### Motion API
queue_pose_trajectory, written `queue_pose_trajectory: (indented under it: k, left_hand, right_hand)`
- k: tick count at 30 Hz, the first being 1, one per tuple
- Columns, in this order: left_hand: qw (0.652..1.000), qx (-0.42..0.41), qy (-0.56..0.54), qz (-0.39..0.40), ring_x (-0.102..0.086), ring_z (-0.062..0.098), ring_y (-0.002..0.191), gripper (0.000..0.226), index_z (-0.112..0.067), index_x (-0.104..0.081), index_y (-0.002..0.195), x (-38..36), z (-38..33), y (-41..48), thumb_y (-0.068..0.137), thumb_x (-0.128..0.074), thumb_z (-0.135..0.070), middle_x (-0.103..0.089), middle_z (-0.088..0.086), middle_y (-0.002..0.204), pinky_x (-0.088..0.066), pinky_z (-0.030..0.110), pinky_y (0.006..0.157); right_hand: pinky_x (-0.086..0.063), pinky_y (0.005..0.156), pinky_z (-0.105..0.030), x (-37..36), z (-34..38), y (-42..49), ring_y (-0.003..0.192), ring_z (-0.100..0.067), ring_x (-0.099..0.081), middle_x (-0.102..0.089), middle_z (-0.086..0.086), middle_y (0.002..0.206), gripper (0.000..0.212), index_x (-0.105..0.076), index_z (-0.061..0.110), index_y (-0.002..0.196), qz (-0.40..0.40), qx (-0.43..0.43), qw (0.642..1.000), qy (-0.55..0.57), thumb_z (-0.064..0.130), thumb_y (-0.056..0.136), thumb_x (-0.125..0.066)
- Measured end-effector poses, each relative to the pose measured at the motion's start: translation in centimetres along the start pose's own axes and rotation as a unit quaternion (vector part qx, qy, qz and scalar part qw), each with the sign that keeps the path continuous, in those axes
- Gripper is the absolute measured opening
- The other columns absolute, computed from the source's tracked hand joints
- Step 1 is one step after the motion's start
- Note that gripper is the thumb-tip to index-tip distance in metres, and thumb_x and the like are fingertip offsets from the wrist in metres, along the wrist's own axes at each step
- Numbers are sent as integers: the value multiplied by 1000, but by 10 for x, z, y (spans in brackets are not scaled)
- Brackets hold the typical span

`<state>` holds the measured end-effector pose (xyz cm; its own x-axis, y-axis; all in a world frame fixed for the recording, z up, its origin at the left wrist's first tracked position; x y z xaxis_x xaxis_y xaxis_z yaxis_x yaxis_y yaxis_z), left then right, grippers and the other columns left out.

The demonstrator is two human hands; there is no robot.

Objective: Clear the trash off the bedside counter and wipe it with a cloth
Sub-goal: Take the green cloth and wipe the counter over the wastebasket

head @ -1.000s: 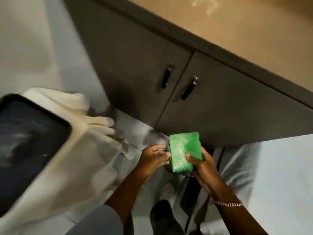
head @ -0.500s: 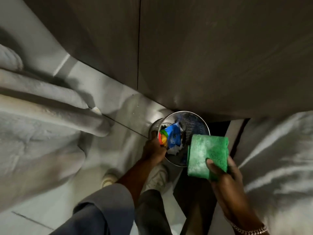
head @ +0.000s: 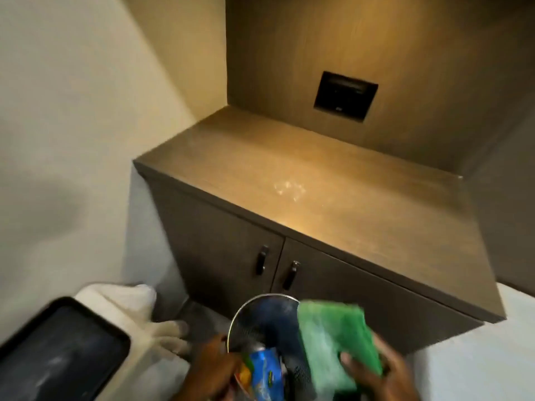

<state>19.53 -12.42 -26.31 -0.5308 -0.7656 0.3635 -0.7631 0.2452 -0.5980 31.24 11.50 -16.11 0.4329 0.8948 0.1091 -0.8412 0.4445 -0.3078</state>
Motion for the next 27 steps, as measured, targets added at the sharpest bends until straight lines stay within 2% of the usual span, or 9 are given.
queue_pose_trajectory:
  k: [4, 7, 9, 13, 15, 18, 21, 25, 27]
  left_hand:
    - [1000, -14, 7, -9, -66, 20, 64, 16, -13, -66, 99, 45, -56, -25, 84, -62, -14, -71, 8, 81, -53, 30, 60]
    - [999, -19, 27, 1, -68, 17, 73, 11, -24, -65, 88, 58, -75, -20, 81, -65, -15, -73, 4, 84, -56, 32, 73]
    - [998, -28, 57, 21, -70, 16, 86, 20, -25, -68, 94, 64, -78, -13, 78, -65, -12, -74, 2, 90, -57, 34, 86]
    - [997, -15, 69, 37, -72, 20, 91, 18, -18, -74, 94, 81, -77, 7, 77, -68, -13, -77, 7, 94, -56, 40, 92]
    - [998, -10, 55, 18, -73, 22, 86, 11, -13, -75, 87, 92, -78, 14, 78, -69, -11, -78, 10, 88, -57, 37, 85]
    - [999, 30, 22, 36, -66, 10, 49, 11, -11, -73, 80, 101, -79, 16, 83, -63, -10, -71, 1, 57, -53, 22, 48]
    - [998, 39, 7, 55, -58, 13, 32, 13, -4, -70, 87, 103, -83, 16, 85, -58, -8, -65, 4, 44, -43, 19, 31]
    - [999, 22, -1, 32, -66, 32, 54, 12, -8, -72, 91, 105, -85, 17, 83, -65, -15, -72, 22, 68, -54, 31, 45]
    - [999, 1, 1, 34, -68, 25, 54, 13, -13, -73, 89, 108, -83, 19, 82, -70, -23, -75, 17, 70, -54, 29, 45]
  right_hand:
    - [-54, 61, -11, 8, 114, 36, 74, 2, -70, -73, -8, 100, 44, -64, 2, 118, -28, 127, 990, -46, -8, 76, -71]
    - [-59, 84, -36, 19, 163, 104, 94, -15, -68, -69, -13, 108, 43, -61, 3, 123, -63, 201, 975, -75, -8, 82, -66]
    - [-53, 95, -47, 22, 176, 155, 110, -26, -61, -66, -13, 120, 47, -58, 12, 130, -110, 231, 958, -126, -6, 86, -60]
    - [-37, 108, -33, 15, 176, 254, 124, -30, -52, -61, -12, 132, 58, -55, 23, 135, -204, 204, 930, -227, -7, 85, -50]
    - [-33, 105, -20, -6, 176, 287, 126, -29, -51, -62, -10, 132, 59, -58, 21, 131, -166, 205, 929, -259, -11, 81, -48]
    - [-30, 99, -7, -52, 185, 316, 122, -24, -56, -67, -8, 125, 53, -69, 16, 117, -62, 261, 912, -310, -12, 77, -50]
    - [-34, 110, -25, -86, 180, 308, 125, -26, -56, -66, -11, 128, 49, -69, 10, 117, 54, 294, 889, -347, -13, 77, -51]
    - [-34, 117, -45, -95, 157, 248, 128, -27, -52, -62, -14, 132, 44, -69, 8, 116, 151, 282, 895, -312, -16, 83, -52]
    - [-32, 116, -52, -103, 147, 203, 130, -32, -50, -62, -16, 131, 52, -71, 5, 113, 177, 303, 883, -312, -23, 73, -53]
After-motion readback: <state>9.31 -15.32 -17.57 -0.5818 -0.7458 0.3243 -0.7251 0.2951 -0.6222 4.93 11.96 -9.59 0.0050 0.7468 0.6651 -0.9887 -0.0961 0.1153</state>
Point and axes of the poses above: each hand's wrist, its own y-axis towards the middle knuckle, its own x-axis out of the back of the hand, z = x × y, the point moved 3 cm from there along y, towards the middle knuckle
